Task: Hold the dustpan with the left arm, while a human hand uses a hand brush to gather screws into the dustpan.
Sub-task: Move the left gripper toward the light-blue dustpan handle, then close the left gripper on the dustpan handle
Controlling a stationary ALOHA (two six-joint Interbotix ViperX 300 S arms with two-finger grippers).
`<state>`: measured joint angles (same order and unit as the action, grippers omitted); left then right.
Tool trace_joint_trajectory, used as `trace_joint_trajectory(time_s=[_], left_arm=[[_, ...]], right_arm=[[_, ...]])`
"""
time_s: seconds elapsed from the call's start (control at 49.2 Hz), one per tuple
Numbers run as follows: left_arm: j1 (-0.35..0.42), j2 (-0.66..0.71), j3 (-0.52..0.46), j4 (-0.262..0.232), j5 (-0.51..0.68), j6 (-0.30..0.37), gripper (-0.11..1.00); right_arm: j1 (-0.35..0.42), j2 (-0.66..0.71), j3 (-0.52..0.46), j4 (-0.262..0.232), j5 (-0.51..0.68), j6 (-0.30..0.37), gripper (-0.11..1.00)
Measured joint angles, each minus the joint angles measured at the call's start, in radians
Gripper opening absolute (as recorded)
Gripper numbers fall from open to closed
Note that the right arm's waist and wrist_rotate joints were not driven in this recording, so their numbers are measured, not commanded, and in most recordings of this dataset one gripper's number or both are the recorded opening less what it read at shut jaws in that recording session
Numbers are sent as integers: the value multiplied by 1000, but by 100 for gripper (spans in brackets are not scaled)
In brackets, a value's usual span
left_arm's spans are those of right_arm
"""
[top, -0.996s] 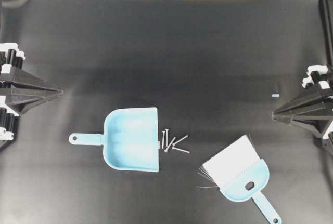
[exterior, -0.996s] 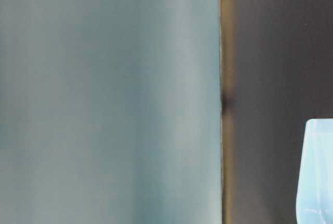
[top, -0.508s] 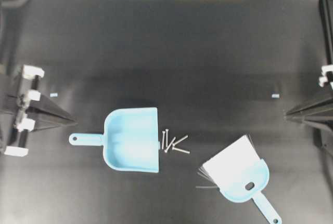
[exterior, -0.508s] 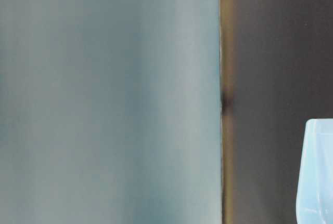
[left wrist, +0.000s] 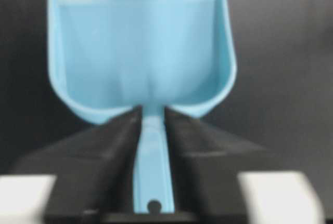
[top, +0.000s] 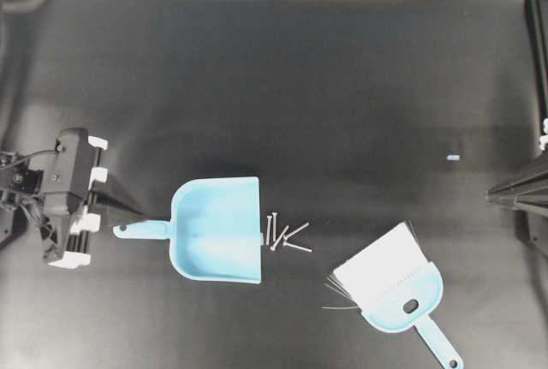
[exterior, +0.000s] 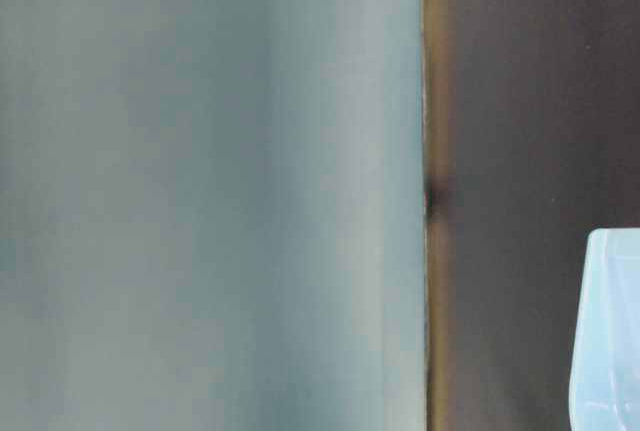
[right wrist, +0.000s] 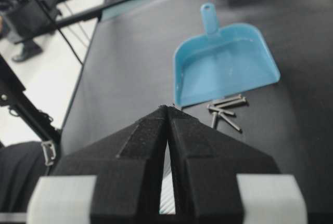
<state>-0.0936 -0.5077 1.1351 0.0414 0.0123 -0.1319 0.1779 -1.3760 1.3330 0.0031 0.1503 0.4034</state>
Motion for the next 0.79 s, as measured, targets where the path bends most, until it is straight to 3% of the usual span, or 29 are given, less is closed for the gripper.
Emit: trace_joint_trajectory(time_s=[0.102,0.203,0.386,0.589,0.793], left_arm=[[8,44,6,0,-23,0,69],[9,98,6,0,-44,-8,88],[9,198,6,0,-123,-41,89],[5,279,28,0,-222,-52,89],[3,364,11,0,-238,-52,89]], right_arm=[[0,-52,29,0,14,0,0],[0,-94,48,0,51,2,0],[0,-140,60,0,176,0,0],[0,-150,61,0,186,0,0],[0,-152,64,0,186,0,0]])
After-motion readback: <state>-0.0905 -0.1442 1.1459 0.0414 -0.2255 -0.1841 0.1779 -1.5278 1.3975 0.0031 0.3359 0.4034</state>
